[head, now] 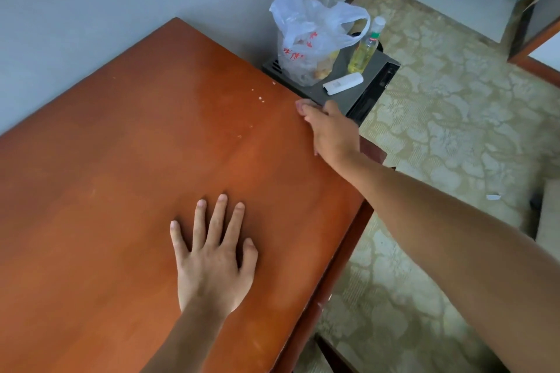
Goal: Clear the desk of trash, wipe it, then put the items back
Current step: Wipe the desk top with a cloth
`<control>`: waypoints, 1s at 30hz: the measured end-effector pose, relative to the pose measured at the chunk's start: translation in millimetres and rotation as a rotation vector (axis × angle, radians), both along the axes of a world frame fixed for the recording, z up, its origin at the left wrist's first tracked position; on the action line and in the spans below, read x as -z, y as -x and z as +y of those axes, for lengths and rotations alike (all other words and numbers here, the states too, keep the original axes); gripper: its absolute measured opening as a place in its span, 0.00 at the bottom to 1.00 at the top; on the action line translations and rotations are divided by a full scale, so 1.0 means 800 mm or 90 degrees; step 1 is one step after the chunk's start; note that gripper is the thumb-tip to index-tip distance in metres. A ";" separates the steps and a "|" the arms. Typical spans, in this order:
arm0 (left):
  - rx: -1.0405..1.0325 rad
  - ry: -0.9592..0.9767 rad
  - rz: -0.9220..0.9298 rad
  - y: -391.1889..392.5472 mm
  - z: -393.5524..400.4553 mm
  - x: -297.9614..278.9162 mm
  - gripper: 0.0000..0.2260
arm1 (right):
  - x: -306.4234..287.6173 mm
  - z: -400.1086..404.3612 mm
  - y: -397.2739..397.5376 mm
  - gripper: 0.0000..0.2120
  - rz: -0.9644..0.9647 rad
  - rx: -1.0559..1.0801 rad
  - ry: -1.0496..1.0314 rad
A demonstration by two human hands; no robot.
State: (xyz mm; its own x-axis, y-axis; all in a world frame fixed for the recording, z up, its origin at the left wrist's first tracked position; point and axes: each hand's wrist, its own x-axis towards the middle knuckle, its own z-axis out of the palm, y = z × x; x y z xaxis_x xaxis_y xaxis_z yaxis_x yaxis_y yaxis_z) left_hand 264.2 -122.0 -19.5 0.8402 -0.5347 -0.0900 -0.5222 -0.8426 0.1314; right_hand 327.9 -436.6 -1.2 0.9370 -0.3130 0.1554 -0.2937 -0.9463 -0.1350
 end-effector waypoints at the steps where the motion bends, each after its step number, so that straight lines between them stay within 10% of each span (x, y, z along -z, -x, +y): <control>1: 0.002 -0.007 0.004 0.000 0.000 0.000 0.29 | -0.002 -0.031 0.006 0.17 0.035 0.062 -0.008; 6: 0.005 -0.010 0.000 0.000 -0.002 0.000 0.29 | -0.031 -0.036 0.016 0.11 0.015 0.174 -0.033; 11: 0.004 -0.011 0.012 0.001 -0.002 -0.004 0.29 | -0.013 0.146 0.011 0.15 -0.040 -0.315 -0.132; 15: -0.005 0.009 0.016 -0.001 -0.002 -0.002 0.28 | 0.012 0.186 -0.010 0.09 -0.047 -0.425 -0.127; 26: 0.000 0.023 0.004 -0.002 -0.006 -0.003 0.30 | -0.020 -0.053 -0.100 0.12 0.038 0.144 0.001; 30: 0.003 0.034 -0.005 -0.002 -0.007 -0.005 0.30 | -0.034 0.045 -0.090 0.18 -0.026 -0.077 -0.119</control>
State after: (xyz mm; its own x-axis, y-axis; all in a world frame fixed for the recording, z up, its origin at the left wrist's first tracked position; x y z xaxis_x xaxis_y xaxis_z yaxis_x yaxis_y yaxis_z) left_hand 266.1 -127.6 -15.4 0.8385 -0.5420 -0.0549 -0.5268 -0.8324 0.1723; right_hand 399.8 -400.5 26.4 0.9637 -0.2252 0.1432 -0.1701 -0.9318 -0.3205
